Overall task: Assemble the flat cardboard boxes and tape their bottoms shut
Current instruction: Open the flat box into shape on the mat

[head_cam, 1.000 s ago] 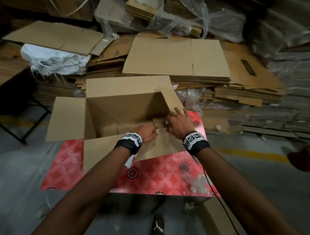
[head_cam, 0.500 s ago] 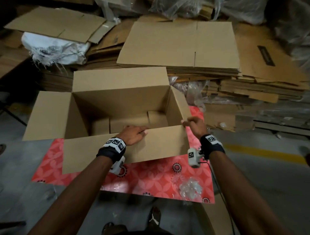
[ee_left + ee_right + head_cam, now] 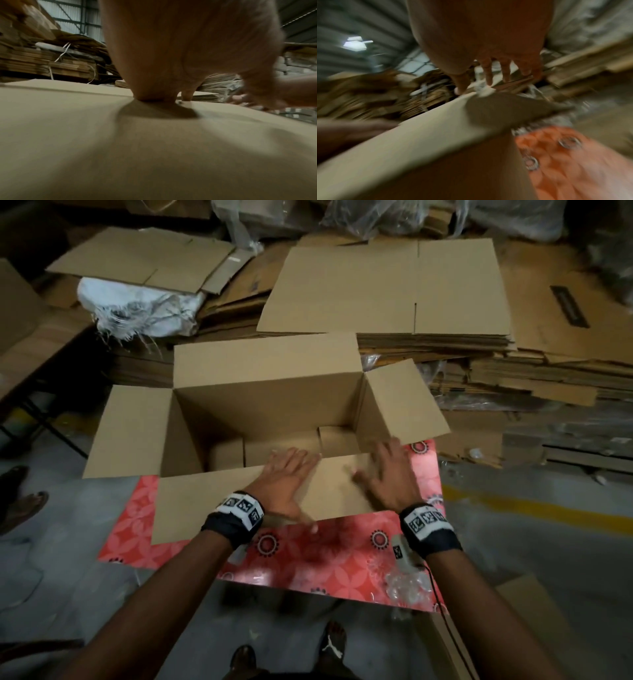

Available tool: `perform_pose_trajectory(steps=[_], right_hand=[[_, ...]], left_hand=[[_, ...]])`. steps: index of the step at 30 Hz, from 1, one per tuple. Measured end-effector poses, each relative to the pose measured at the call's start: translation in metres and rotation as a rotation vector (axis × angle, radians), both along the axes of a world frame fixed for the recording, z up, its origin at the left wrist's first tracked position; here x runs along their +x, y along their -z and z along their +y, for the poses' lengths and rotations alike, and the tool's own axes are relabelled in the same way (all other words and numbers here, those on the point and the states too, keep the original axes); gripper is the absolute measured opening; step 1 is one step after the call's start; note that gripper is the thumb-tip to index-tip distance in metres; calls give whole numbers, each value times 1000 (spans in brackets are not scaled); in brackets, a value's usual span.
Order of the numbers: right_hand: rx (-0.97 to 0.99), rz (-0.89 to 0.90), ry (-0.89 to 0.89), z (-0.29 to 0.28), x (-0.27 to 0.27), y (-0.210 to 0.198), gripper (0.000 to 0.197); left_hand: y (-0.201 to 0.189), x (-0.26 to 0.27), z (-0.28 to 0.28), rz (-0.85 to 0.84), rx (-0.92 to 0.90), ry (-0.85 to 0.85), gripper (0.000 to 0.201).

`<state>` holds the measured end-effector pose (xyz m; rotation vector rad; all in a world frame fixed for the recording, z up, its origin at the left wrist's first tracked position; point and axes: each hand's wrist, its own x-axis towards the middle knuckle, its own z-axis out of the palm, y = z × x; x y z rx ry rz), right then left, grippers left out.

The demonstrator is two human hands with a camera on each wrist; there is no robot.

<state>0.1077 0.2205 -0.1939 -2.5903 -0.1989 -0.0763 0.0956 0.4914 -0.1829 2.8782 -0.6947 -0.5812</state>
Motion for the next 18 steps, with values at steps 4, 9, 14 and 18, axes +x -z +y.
perform_pose_trajectory(steps=[4, 9, 14, 18], right_hand=[[-213, 129, -348, 44, -41, -17, 104], [-355, 0, -285, 100, -62, -56, 59], [-407, -48, -186, 134, -66, -92, 29], [-374, -202, -47, 151, -53, -94, 40]], left_hand=[[1, -30, 26, -131, 147, 58, 137], [-41, -40, 55, -46, -114, 3, 80], [-89, -35, 91, -153, -63, -32, 47], [-106, -19, 121, -533, -38, -73, 43]])
